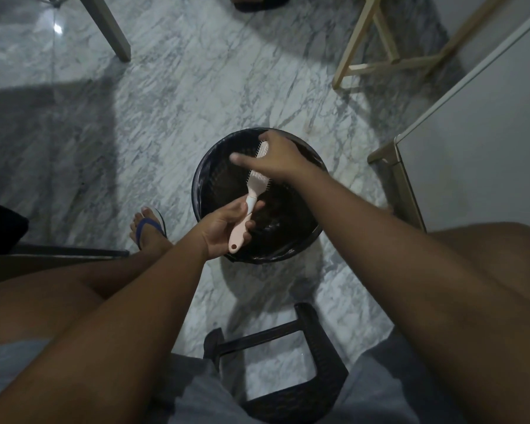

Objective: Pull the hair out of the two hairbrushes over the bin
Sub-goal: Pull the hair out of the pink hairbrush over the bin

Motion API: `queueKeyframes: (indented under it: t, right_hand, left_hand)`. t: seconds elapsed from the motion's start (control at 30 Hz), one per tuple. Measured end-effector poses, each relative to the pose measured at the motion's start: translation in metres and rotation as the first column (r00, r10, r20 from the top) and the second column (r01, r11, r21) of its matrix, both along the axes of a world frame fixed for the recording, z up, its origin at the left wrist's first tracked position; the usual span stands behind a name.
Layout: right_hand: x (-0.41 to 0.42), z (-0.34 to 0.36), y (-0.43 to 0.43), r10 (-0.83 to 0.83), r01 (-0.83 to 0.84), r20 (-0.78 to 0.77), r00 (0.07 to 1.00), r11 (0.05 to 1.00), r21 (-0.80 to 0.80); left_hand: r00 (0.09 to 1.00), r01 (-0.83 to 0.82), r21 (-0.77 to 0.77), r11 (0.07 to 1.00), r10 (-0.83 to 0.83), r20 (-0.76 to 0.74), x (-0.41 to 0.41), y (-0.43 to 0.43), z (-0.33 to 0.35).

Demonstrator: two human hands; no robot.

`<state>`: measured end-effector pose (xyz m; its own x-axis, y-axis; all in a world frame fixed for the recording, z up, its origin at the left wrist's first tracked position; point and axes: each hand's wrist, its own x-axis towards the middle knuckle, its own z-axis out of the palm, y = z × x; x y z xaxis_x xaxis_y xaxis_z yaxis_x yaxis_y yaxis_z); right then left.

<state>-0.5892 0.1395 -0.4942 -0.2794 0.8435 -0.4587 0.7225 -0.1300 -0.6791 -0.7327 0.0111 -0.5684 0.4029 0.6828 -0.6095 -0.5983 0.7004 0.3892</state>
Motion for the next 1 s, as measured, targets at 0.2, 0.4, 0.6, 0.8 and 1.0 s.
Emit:
queueKeyframes:
  t: [0.2,0.4,0.6,0.8,1.0]
  right_hand:
    - [-0.01,-0.002,0.017,-0.173,0.167,0.062,0.983,0.982,0.091]
    - [0.006,-0.008,0.033,-0.317,0.308,-0.058,0.947,0.944,-0.121]
    - [0.015,0.002,0.021,-0.561,0.416,-0.34,0.755,0.811,-0.412]
    - [0.032,-0.009,-0.004,-0.057,0.029,-0.301,0.952,0.995,-0.096]
    - [0.028,-0.008,-0.001,0.049,-0.021,-0.125,0.991,0.977,0.213]
  left_hand:
    - [0.998,0.024,-0.004,1.0,-0.024,-0.058,0.002,0.002,0.006]
    - [0.998,0.023,-0.057,0.998,-0.02,0.059,-0.003,0.002,0.008]
    - [0.986,-0.077,-0.054,0.996,0.084,0.144,-0.005,0.009,0.011]
    - [0.985,-0.158,-0.08,0.984,0.163,0.056,-0.007,0.012,0.009]
    - [0.989,-0.067,-0.062,0.996,0.075,0.128,-0.01,0.011,0.013]
